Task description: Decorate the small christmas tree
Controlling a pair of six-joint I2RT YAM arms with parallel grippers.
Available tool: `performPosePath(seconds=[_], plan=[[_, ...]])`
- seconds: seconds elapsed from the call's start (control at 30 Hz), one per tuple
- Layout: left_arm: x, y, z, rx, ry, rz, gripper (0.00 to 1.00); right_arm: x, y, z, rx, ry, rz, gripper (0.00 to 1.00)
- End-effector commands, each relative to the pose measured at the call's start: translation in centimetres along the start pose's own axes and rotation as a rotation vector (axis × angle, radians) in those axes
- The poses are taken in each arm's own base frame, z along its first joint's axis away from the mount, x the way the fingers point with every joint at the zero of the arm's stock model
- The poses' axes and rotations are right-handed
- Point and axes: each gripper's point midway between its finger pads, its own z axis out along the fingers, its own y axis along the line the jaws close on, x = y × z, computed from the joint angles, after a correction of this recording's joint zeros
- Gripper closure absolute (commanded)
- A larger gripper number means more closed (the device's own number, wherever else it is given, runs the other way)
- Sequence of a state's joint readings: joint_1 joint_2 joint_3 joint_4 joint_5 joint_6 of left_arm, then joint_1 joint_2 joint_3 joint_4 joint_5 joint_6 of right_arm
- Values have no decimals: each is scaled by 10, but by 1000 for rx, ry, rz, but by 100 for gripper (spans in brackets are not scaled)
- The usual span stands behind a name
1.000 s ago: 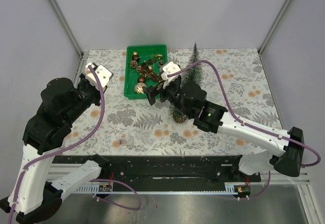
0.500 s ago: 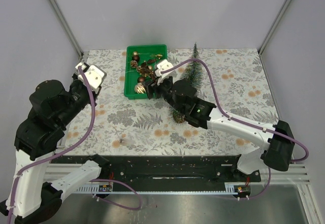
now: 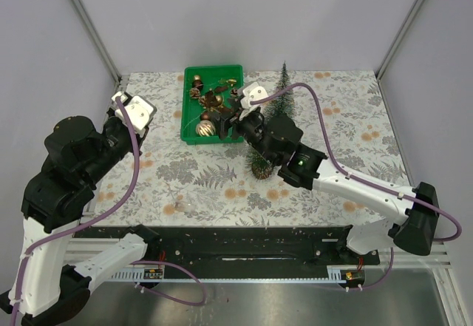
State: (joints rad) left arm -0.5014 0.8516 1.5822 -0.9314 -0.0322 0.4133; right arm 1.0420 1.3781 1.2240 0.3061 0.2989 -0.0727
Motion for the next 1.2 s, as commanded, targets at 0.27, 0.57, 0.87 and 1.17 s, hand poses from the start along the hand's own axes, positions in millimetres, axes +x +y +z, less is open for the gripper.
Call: performPosePath(seconds=[0.27, 0.57, 0.87, 1.17], plan=[[-20, 3, -11, -1, -67, -36, 100, -31, -12, 9, 63, -100, -5, 24], [-20, 5, -15, -8, -73, -23, 98, -44, -12, 8, 61, -125, 3, 100], [-17, 2, -4, -4, -73, -28, 98, -122, -44, -14, 167, -239, -149, 100], [-35, -3, 25, 37, -123, -44, 98, -193, -91, 5, 314, -296, -359, 100]])
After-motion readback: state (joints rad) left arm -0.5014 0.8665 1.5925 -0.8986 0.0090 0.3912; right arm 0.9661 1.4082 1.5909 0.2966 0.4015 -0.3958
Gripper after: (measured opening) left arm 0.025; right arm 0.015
